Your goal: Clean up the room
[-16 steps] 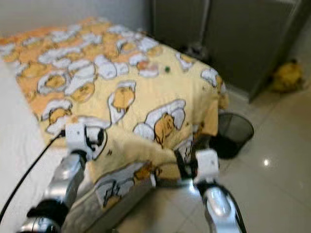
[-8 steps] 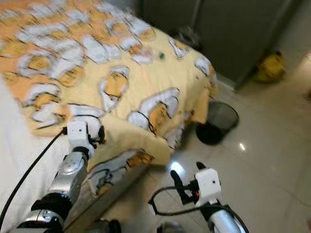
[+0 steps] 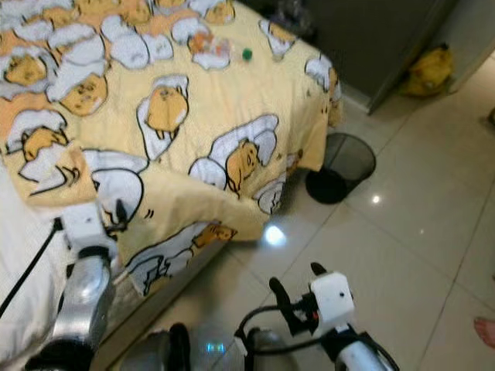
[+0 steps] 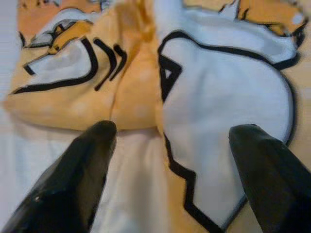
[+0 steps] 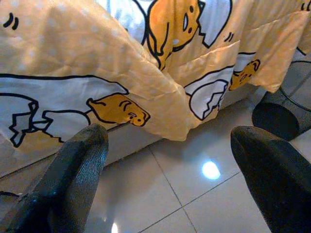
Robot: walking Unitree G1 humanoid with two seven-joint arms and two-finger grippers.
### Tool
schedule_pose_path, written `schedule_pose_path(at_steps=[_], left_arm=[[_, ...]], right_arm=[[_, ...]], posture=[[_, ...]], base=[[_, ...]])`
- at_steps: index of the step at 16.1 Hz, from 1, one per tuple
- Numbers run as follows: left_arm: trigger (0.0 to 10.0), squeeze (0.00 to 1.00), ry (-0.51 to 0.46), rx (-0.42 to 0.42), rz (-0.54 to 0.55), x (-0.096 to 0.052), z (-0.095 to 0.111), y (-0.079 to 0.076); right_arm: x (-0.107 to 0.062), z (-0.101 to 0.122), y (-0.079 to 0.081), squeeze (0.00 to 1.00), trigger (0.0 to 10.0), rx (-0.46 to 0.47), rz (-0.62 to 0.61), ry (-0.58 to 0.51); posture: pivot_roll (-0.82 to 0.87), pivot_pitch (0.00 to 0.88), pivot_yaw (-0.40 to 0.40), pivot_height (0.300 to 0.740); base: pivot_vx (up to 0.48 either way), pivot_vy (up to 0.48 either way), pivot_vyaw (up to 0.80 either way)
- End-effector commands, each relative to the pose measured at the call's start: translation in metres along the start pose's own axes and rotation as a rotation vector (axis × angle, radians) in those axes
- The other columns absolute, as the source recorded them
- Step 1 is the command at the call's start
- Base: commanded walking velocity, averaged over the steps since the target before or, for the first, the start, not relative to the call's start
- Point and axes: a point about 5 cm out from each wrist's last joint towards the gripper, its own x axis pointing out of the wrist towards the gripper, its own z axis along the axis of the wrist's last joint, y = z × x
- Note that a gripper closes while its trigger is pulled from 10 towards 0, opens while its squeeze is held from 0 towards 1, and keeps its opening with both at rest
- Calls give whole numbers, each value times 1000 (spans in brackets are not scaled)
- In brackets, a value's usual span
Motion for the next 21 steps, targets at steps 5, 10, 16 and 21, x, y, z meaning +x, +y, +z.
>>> schedule_pose_path(at_steps=[5,10,16,21], left_arm=[[10000,0,129,32,-89,-15,-27,-26],[10000,0,179,25,63,14,-24,-6],[0,0,266,-30,-20,12,-38,-20],[0,0,343,-22,-193,5,-52,-27]], right_arm=[[-1,-1,3,0,10000,2,34,30],[-4,-1,1,0,10000,-6,35,45],[-7,-3,3,0,10000,-9,34,57],[-1,-3,4,0,10000,-5,44,57]], posture=[[-247,260,-58,740],[-280,256,-63,740],[-286,257,-58,740],[-270,248,-54,740]], base=[[0,0,0],[0,0,0],[0,0,0],[0,0,0]])
